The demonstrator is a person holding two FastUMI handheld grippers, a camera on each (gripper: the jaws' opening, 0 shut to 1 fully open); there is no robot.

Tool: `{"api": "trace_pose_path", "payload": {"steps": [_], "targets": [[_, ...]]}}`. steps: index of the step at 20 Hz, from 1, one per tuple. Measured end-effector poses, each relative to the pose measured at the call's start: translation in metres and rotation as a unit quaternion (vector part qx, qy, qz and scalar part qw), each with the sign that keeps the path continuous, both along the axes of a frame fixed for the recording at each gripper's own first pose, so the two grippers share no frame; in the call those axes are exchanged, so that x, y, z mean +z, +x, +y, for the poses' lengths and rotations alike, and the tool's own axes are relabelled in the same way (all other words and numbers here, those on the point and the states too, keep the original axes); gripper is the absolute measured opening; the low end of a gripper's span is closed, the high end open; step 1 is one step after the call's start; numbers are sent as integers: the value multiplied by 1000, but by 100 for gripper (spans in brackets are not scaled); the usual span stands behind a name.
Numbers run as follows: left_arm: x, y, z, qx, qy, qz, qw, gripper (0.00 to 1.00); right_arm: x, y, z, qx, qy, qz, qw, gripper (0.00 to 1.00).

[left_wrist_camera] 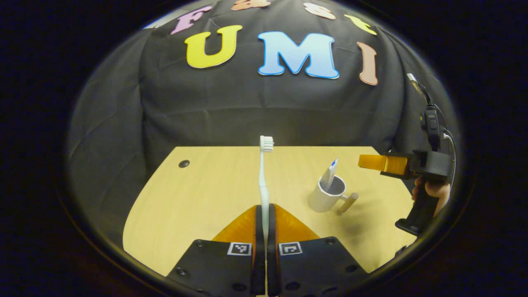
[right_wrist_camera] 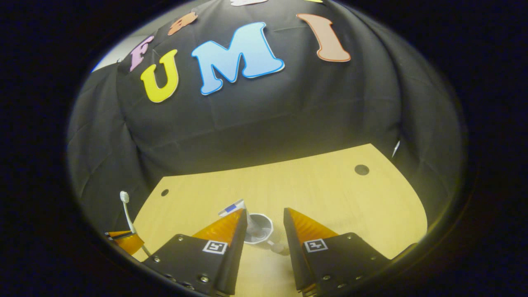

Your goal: Put the toothbrush and toothpaste on the desktop into the cup, then pick up the cup and place it on the coaster on the desktop.

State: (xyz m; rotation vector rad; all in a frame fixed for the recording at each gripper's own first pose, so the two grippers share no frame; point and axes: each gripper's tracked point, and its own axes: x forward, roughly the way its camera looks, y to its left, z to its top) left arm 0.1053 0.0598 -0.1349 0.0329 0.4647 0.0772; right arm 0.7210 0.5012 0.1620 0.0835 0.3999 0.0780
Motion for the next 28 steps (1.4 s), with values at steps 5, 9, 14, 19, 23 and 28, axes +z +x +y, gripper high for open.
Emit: {"api": "trace_pose_path", "payload": {"steps": [5,9,14,19,23,28], "targets": [[17,28,-40,-51,18,-33,998,10,-3,-21,-36,-37,0,3,999,53],[32,53,-76,-97,32,-70,992,10,-6,-38,-66,-70,3,10,998,53],[34,84,-122,-149,34,-105,983,10,-9,-57,-96,-108,10,19,994,53],[34,117,-163,-193,31,-144,970,10,-14,-71,-122,-135,12,32,990,53],[22,136,-192,-220,34,-158,962,12,-18,-79,-136,-154,16,37,987,53],[-12,173,-209,-221,59,-178,957,10,-26,-86,-148,-169,17,49,984,53]]}}
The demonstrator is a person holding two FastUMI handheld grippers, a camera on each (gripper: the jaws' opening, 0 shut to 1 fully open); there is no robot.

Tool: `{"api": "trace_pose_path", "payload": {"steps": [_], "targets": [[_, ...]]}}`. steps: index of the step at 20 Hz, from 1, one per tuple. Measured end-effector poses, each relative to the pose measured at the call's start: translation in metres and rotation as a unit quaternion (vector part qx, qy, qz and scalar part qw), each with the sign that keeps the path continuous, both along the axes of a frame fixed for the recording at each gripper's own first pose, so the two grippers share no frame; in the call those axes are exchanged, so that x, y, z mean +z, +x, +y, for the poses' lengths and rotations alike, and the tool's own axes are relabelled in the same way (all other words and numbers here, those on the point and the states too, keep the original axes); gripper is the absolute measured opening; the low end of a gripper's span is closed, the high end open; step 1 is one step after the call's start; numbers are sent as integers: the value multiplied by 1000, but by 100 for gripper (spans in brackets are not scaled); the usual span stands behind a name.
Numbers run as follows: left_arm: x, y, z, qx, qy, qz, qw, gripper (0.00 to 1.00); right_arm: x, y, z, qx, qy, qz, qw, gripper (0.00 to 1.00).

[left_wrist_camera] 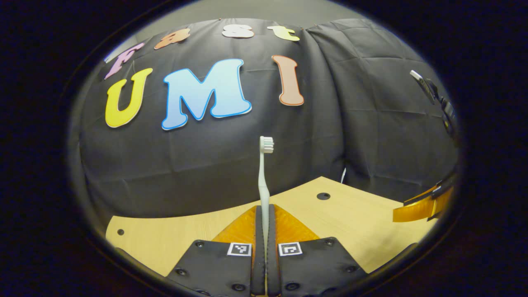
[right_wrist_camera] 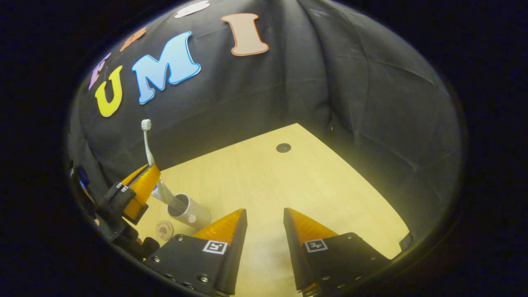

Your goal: Put the toothbrush and toothpaste on the desktop into the cup, then pick up the cup and place it on the coaster on the desktop.

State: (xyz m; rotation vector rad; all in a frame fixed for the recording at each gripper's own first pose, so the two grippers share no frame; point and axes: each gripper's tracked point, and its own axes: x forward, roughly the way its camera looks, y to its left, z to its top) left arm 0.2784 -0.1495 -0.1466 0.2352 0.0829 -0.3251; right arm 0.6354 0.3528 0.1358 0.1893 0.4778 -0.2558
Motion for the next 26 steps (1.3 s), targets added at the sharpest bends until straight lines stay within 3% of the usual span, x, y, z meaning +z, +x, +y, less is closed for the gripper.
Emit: {"api": "trace_pose_path", "payload": {"steps": [13,17,20,21,22,23,24,25,26], "targets": [[-63,12,8,42,3,7,999,10,-17,-2,-8,0,-10,28,1000,53],[-61,8,13,52,-12,2,999,14,-19,-3,-2,7,-12,32,999,53],[-58,1,12,56,-13,1,998,34,-19,-4,1,12,-12,32,999,53],[-58,-1,13,58,-12,2,998,35,-18,-5,2,13,-11,31,999,53],[-59,-3,14,60,-10,3,998,26,-17,-5,4,15,-9,30,999,53],[-58,-6,15,60,-11,4,998,26,-17,-5,6,17,-7,28,999,53],[-54,-8,17,61,-13,4,998,46,-16,-6,8,20,-5,28,999,53],[-50,-12,19,63,-15,2,998,36,-16,-6,9,23,-5,27,999,53],[-45,-17,21,65,-17,-1,998,35,-16,-6,11,27,-6,28,999,53]]}}
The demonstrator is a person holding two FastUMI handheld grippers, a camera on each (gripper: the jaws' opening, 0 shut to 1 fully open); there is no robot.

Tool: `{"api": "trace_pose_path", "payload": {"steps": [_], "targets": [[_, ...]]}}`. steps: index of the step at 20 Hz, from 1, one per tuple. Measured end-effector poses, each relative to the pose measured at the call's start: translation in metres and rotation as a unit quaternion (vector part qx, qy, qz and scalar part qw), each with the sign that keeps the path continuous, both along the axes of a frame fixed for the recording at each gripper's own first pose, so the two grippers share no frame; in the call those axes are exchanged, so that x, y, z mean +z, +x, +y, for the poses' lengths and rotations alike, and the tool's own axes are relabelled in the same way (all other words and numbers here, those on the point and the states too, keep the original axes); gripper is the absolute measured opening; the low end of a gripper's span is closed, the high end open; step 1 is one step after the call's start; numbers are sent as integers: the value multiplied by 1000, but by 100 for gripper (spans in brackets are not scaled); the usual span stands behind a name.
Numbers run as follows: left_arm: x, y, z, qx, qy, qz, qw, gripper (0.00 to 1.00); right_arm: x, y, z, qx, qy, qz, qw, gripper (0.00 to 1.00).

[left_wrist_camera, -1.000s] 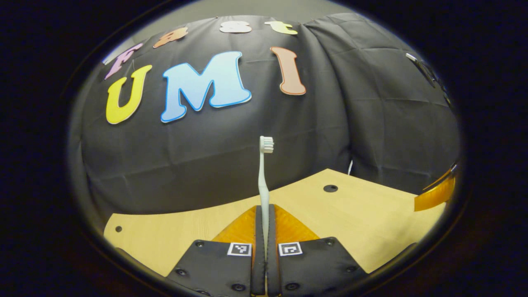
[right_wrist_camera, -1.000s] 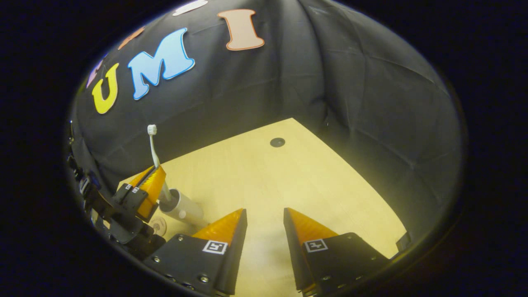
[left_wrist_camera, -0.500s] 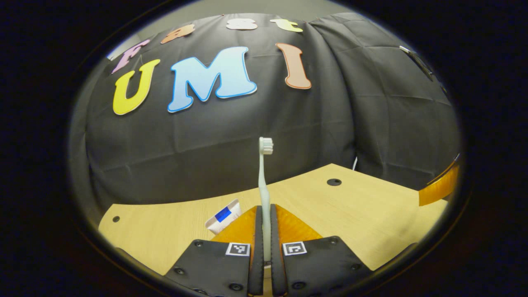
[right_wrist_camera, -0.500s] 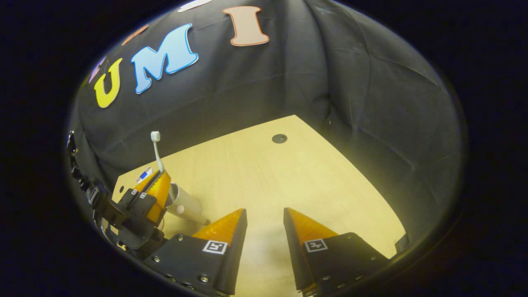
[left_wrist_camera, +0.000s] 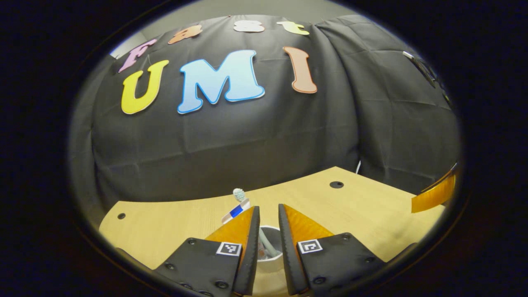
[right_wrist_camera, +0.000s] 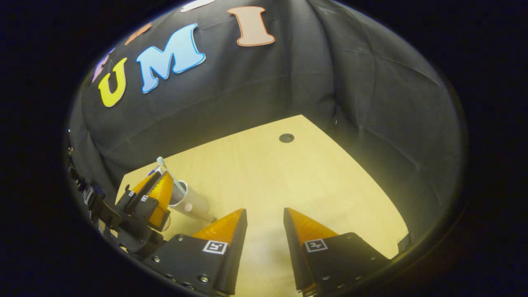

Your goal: Put the toothbrush and toothpaste on the desktop into the cup, then pick up the cup and place it on the coaster on the desktop.

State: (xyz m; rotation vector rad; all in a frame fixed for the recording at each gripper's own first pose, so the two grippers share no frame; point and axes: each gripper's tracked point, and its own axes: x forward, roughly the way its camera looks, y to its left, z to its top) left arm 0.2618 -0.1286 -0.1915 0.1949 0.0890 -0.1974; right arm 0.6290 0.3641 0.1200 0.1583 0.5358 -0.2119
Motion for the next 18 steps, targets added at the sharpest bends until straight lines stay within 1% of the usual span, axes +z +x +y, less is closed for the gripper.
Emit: {"api": "trace_pose_path", "payload": {"steps": [3,5,6,7,8,9,11,13,14,15,16,17,18], "targets": [[15,-15,8,5,-7,-7,1000,36,-1,2,8,17,-2,1,1000,53],[25,-25,12,2,-16,-15,1000,35,-3,4,15,35,-5,3,999,53],[31,-30,15,3,-20,-19,1000,35,-2,6,20,47,-6,4,999,55],[37,-35,19,4,-24,-24,999,36,-2,7,25,61,-7,5,998,53],[40,-40,22,7,-25,-25,999,37,-1,9,31,75,-10,7,997,55],[42,-45,27,12,-24,-27,999,35,-3,11,36,92,-14,10,996,53],[46,-54,34,19,-23,-26,999,32,-2,18,48,127,-25,18,991,53],[49,-64,41,19,-34,-22,999,41,-1,25,58,159,-41,26,986,53],[50,-68,45,22,-36,-19,999,42,2,27,63,175,-48,30,983,53],[51,-71,49,26,-36,-17,999,45,2,30,67,188,-54,33,980,53],[51,-75,53,30,-36,-15,999,42,2,34,72,200,-58,36,977,53],[52,-79,58,34,-36,-15,999,45,1,38,77,213,-61,41,974,53],[54,-82,62,39,-36,-14,998,47,-2,41,81,225,-66,48,971,50]]}}
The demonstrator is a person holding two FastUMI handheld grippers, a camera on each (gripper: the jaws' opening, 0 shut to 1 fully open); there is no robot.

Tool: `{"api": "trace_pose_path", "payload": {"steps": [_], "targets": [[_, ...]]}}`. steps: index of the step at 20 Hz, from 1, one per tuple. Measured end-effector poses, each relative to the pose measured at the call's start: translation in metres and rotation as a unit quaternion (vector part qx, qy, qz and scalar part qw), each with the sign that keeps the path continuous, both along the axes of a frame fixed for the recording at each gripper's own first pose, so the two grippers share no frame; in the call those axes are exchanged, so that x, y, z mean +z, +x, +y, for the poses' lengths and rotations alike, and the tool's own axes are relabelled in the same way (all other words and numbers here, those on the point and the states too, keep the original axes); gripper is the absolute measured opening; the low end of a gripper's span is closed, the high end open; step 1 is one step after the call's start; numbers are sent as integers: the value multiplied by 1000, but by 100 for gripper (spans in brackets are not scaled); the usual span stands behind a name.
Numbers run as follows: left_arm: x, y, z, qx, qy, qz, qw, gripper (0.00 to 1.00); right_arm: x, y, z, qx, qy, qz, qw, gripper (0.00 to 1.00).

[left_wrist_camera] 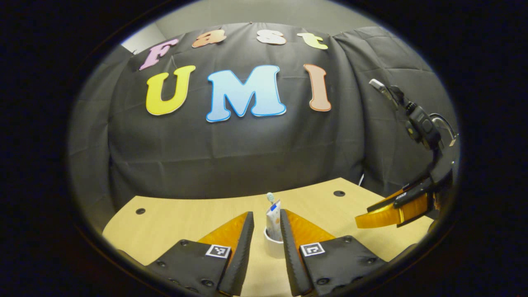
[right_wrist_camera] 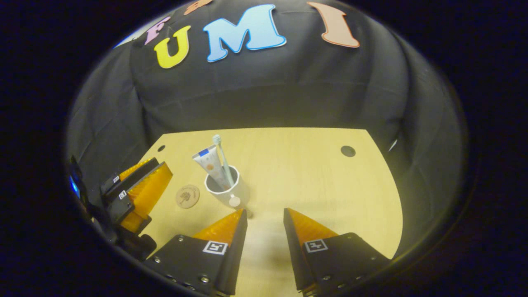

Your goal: Put the toothbrush and toothpaste on the desktop into the cup, then pick up the cup and place it on the coaster on the desktop.

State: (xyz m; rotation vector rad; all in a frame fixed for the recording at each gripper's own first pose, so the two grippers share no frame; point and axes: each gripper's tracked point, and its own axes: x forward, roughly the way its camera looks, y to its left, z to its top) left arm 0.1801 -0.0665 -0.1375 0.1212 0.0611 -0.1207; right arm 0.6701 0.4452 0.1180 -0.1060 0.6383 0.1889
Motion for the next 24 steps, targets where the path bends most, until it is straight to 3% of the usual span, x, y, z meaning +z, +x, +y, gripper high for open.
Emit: {"api": "trace_pose_path", "payload": {"steps": [3,4,7,10,24], "targets": [[1,-8,15,15,-10,6,1000,46,-9,8,8,35,-35,26,998,53],[1,-11,18,20,-17,8,1000,53,-12,9,11,47,-44,34,997,53],[0,-21,34,36,-31,9,999,55,-20,15,26,79,-61,54,994,53],[0,-27,47,51,-31,12,998,67,-32,19,35,100,-82,80,988,53],[-18,-64,122,143,-37,28,989,67,-64,45,55,162,-160,159,961,51]]}}
